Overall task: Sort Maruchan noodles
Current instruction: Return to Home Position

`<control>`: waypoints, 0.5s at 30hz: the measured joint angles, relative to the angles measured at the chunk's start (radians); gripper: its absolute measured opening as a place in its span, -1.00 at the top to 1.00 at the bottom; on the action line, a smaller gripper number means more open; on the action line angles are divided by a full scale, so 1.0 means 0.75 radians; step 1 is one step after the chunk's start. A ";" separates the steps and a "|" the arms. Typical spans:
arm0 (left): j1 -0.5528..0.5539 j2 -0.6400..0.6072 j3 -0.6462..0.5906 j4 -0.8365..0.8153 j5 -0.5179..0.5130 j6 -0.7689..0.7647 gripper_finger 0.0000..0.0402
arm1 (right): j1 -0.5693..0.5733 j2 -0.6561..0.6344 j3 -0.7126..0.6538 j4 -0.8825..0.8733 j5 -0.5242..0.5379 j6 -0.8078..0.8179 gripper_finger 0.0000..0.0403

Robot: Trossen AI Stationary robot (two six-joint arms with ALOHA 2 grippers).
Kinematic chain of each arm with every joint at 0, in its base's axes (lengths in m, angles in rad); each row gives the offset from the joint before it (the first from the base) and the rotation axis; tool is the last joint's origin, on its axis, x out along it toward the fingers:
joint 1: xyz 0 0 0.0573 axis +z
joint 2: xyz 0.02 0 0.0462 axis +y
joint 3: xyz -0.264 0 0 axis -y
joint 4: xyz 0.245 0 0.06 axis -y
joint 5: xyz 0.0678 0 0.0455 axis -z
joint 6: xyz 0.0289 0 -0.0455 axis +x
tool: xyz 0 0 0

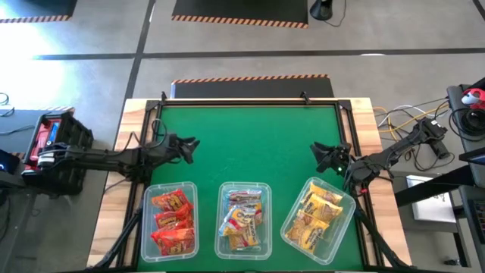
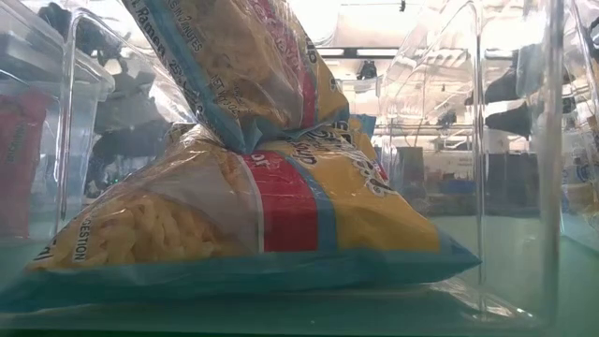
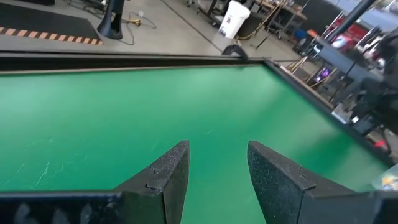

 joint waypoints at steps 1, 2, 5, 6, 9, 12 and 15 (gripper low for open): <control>0.000 0.011 0.000 0.000 0.000 0.000 0.27 | 0.000 0.000 0.000 0.000 0.000 0.000 0.09; 0.000 0.024 0.000 0.001 0.000 0.000 0.27 | 0.000 0.000 0.000 0.000 0.000 0.000 0.09; 0.000 0.058 0.000 0.001 0.001 0.000 0.27 | 0.000 0.000 0.000 0.001 0.000 0.000 0.09; 0.000 0.070 0.000 0.001 0.000 0.000 0.27 | 0.000 0.000 0.000 0.001 0.000 0.000 0.09; 0.000 0.103 0.000 0.001 0.001 0.000 0.27 | 0.000 0.000 0.000 0.001 0.000 0.000 0.09; 0.000 0.097 -0.008 -0.002 0.002 0.000 0.27 | 0.000 0.000 -0.001 0.001 0.000 0.000 0.09; 0.000 0.038 -0.027 -0.002 0.002 0.000 0.27 | 0.000 -0.001 -0.001 0.001 0.000 0.000 0.09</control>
